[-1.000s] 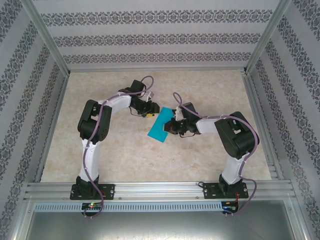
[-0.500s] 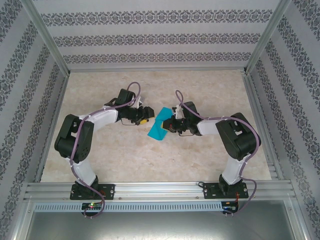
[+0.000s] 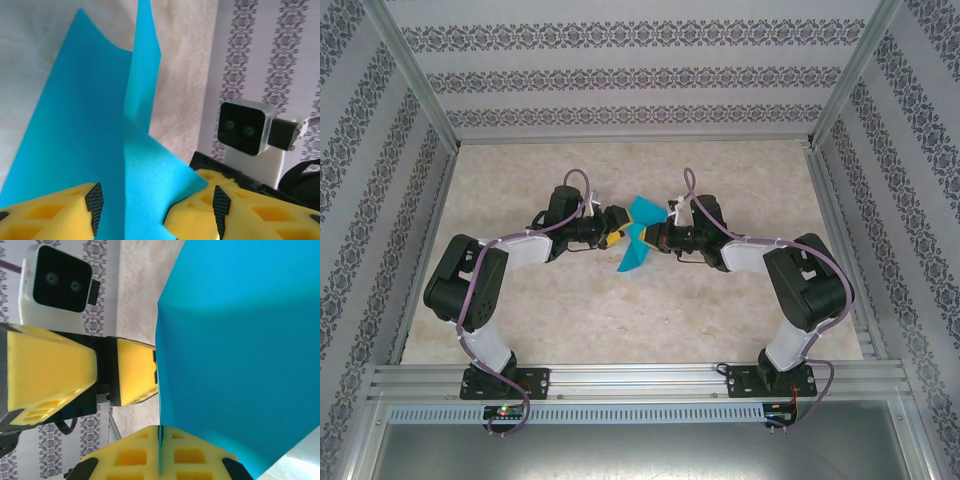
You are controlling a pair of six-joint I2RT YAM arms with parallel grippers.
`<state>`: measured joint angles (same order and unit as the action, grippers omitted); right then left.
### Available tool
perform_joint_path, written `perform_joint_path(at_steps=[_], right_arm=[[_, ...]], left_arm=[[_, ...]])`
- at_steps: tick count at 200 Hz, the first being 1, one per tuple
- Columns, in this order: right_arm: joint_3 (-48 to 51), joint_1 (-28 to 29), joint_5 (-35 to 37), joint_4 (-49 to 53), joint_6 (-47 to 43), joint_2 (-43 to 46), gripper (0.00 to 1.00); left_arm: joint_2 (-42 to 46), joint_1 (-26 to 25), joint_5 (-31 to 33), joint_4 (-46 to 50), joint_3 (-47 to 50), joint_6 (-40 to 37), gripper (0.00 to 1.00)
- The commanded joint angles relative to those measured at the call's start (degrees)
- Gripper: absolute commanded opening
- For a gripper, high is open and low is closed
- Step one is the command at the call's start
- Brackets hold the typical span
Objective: Fold a paper plane with a square sheet of paper (pick it up from the middle)
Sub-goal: Pick up the paper from the center of the table, then pass the paper.
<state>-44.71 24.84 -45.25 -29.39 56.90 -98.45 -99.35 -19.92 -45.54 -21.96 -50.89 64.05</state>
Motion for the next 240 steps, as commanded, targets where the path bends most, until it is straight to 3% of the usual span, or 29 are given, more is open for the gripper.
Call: perform_joint_path(at_steps=[1,53,193,240], right_arm=[[0.68,-0.84,-2.21,-5.5,2.92,1.86,0.01],[1.66,-1.36,-3.44,-15.41,9.26,-0.16,0.0],[2.48,-2.82,-2.13,-10.69,8.49,2.3,0.0],[2.5,-3.12,-1.62,-9.42,8.33,2.53,0.0]], left_arm=[[-0.12,-0.69,-2.06,-9.71,-1.01,5.49,0.64],[-0.93,-1.52,-4.52,-10.56,-4.12,5.98,0.64],[0.74,-2.6,-9.02,-0.52,-7.01,-1.72,0.63],[1.31,-2.67,-9.74,1.8,-7.54,-3.15,0.57]])
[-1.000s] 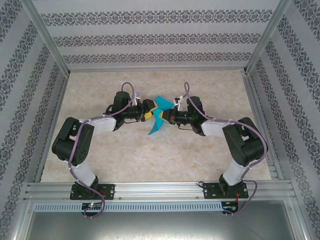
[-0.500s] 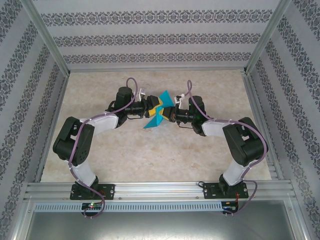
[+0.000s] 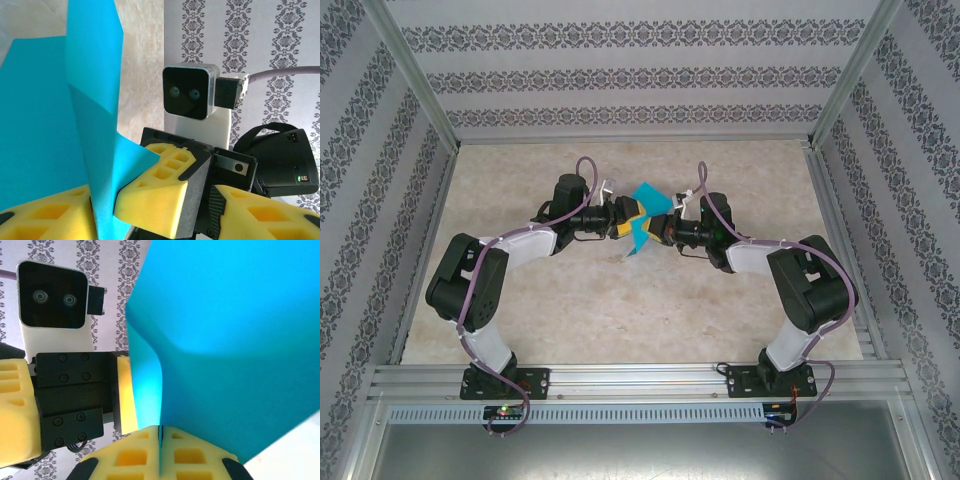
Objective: Fold a paper plane with a square sheet of paper (pick it up from the middle)
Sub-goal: Pass the paper.
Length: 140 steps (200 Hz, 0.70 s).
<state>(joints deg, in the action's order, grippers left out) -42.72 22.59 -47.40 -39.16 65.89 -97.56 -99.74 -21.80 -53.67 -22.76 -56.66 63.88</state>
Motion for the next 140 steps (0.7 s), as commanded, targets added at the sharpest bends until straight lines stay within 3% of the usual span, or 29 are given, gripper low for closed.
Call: perform_joint_path(at_steps=[1,86,121,140], right_arm=[[0.48,-0.87,0.53,0.33,-0.66,1.61,0.0],[0.62,-0.81,0.37,0.82,-0.67,2.72,0.02],[0.53,-0.95,0.21,1.58,-1.07,3.35,0.02],[0.53,-0.9,0.29,2.24,-1.43,3.77,0.02]], left_arm=[[1.68,-0.79,-1.66,2.67,-1.77,-3.02,0.57],[0.6,-1.18,-2.23,7.43,-3.71,-5.98,0.32],[0.6,-1.14,-1.65,12.53,-5.01,-9.6,0.29],[0.66,-1.14,-0.75,16.02,-5.77,-12.14,0.32]])
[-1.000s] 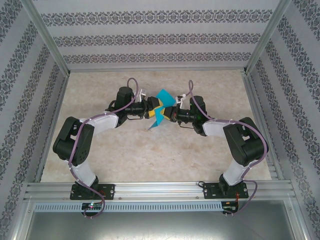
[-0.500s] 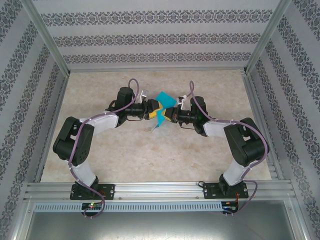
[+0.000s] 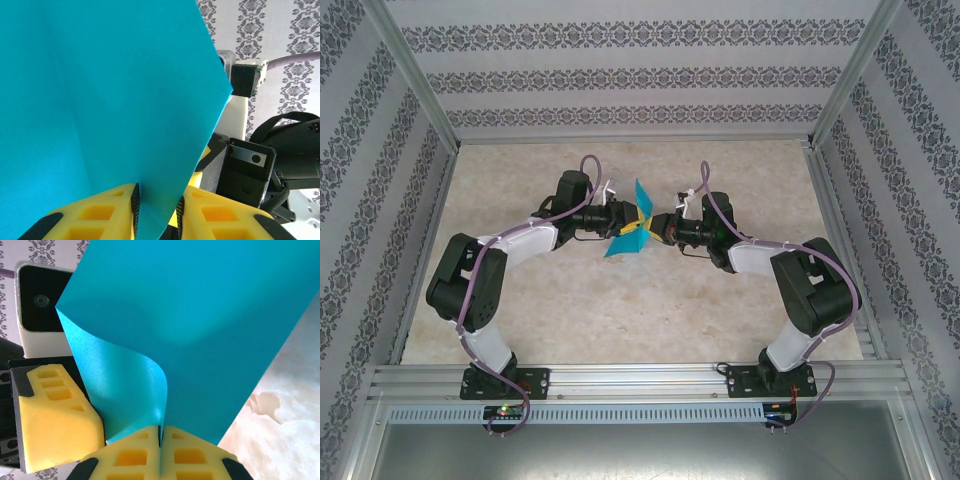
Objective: Fold a paper plane with a square sheet of paper (pick it up from the middle)
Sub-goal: Pass the paper.
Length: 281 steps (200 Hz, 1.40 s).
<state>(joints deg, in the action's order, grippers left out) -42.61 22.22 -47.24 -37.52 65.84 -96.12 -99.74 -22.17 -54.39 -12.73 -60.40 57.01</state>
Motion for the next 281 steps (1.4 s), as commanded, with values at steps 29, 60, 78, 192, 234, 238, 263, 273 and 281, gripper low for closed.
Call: perform_joint_path(at_steps=[29,60,78,192,234,238,263,273,281], right_arm=[[0.29,-0.52,0.05,1.63,-1.86,2.85,0.02],[0.07,-0.58,-0.09,2.1,-2.04,3.04,0.02],[0.07,-0.56,-0.18,2.09,-2.09,2.96,0.02],[3.44,-1.99,2.86,11.15,-6.92,10.24,0.4],[3.99,-1.24,3.28,12.68,-6.37,11.77,0.56],[3.78,-0.92,3.21,12.5,-6.15,11.7,0.56],[2.99,0.69,4.18,10.45,-3.85,11.08,0.58],[2.99,1.21,4.84,10.18,-3.27,10.73,0.58],[3.1,1.5,5.0,9.68,-2.78,10.23,0.59]], left_arm=[[0.69,-0.82,0.77,9.09,-2.94,-7.62,0.34],[0.6,-0.77,1.02,9.94,-3.32,-8.31,0.28],[0.52,-0.77,0.79,9.57,-3.41,-8.11,0.23],[-0.01,-0.77,0.95,0.14,-1.74,-0.62,0.11],[0.0,-0.98,0.69,-2.06,-1.8,1.37,0.11],[-0.09,-1.1,0.6,-2.12,-1.89,1.39,0.11],[-0.94,-2.07,0.43,-3.1,-1.82,1.77,0.11],[-1.15,-2.24,0.33,-4.51,-1.54,2.85,0.11],[-1.19,-2.35,0.34,-5.08,-1.4,3.1,0.11]])
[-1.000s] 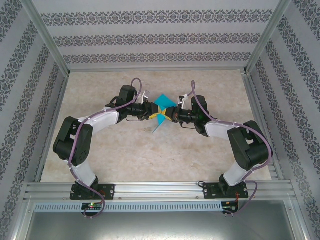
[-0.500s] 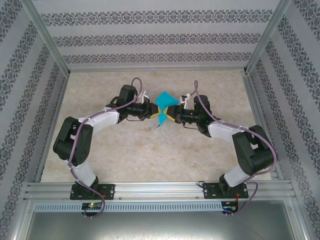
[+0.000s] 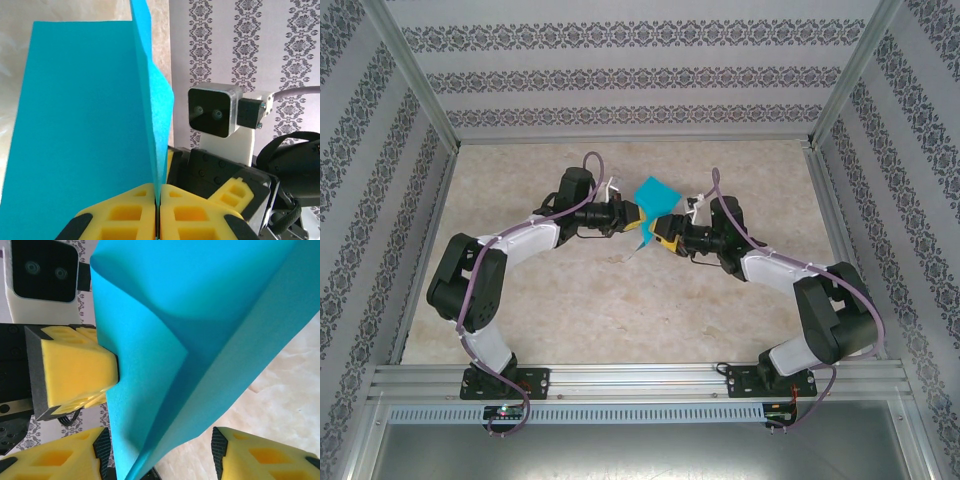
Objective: Fold a paper plane with a square sheet of paper (pick it up from the middle)
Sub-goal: Pass the paper.
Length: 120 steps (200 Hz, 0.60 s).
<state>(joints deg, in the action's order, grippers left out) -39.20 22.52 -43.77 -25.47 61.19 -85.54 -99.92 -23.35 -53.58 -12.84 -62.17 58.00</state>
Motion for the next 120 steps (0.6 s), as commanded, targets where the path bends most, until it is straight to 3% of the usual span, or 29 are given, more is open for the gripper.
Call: perform_joint_path(at_steps=[1,30,120], right_arm=[[-0.24,1.24,1.51,-2.51,1.94,-0.43,0.59],[0.53,2.01,1.06,-7.72,5.11,-1.38,0.55],[2.96,0.42,1.93,-3.01,3.23,3.27,0.3]], left_arm=[[-0.95,-1.17,-0.47,-4.98,0.33,2.12,0.11],[-1.2,-1.52,-0.28,-4.24,0.23,1.55,0.11],[-0.8,-1.54,-1.3,-3.54,1.96,-0.31,0.15]])
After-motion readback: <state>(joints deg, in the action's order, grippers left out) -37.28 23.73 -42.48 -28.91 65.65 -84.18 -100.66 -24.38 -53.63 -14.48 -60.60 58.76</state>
